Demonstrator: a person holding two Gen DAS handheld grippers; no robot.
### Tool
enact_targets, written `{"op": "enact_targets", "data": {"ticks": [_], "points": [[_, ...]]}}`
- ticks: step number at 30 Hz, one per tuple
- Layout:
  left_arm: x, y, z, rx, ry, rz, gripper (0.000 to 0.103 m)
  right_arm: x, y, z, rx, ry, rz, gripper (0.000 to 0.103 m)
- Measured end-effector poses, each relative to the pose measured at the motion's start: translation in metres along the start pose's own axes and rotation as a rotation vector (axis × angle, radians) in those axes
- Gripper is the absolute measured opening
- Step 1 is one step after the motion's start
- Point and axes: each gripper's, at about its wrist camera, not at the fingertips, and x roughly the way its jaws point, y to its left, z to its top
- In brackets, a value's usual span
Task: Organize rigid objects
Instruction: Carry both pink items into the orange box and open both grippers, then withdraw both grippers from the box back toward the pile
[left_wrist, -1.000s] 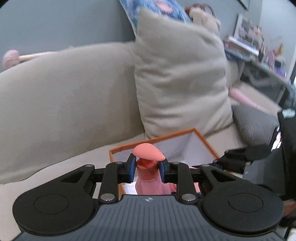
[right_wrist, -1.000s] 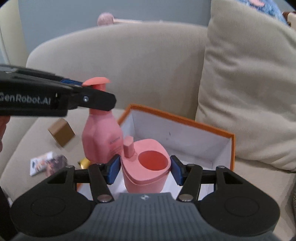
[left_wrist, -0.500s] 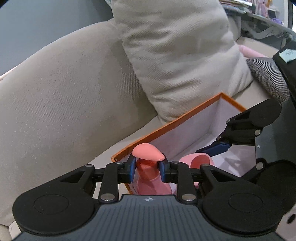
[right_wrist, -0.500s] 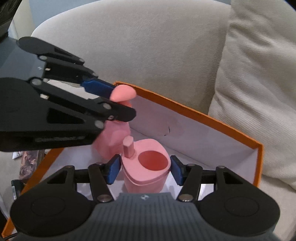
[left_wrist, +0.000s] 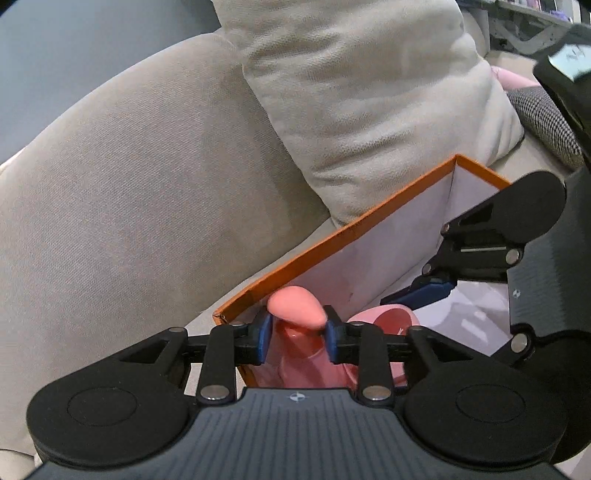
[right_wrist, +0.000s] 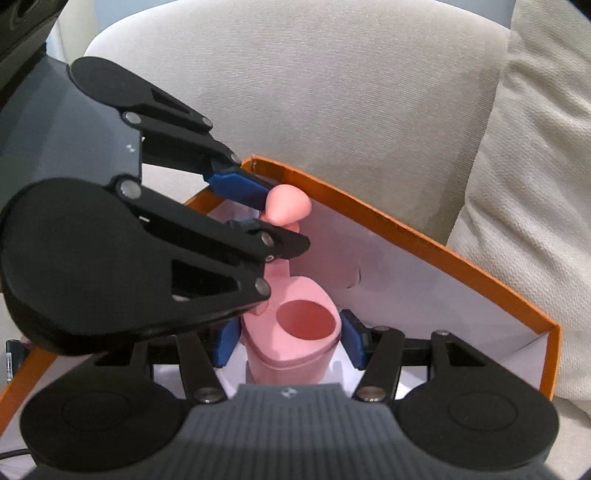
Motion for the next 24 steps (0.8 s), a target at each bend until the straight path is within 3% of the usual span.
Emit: {"op": "enact_targets", "data": {"ticks": [6,8,9,10,12,19,22,24], "points": [[-0.002,-0.003,0.001,0.021,0.012,0.006,0.042,0.002,-0.002,-0.002,0.002,0.010,0.001,0.059],[-0.007,-0.002,0.001,0.026,0.009,-0.008,0.047,0.004,-0.003,-0.003,0.005,0.010,0.000,0.059],[-0.010,-0.001,0.001,0.026,0.002,-0.010,0.056,0.004,-0.003,-0.002,0.007,0.012,0.000,0.059],[-0.014,-0.001,0.001,0.021,-0.007,-0.007,0.059,0.004,-0.002,-0.002,0.009,0.015,-0.002,0.059],[-0.020,0.001,0.001,0.011,-0.019,-0.021,0.063,0.011,-0.004,0.005,0.010,0.026,-0.018,0.066],[-0.048,0.019,-0.004,-0.088,-0.038,-0.087,0.069,0.011,-0.006,0.013,0.080,0.060,-0.025,0.080],[-0.060,0.030,-0.013,-0.144,-0.043,-0.101,0.071,0.012,-0.009,0.009,0.115,0.097,-0.007,0.081],[-0.065,0.037,-0.019,-0.178,-0.037,-0.113,0.071,0.014,-0.008,0.007,0.125,0.117,0.012,0.076]]}}
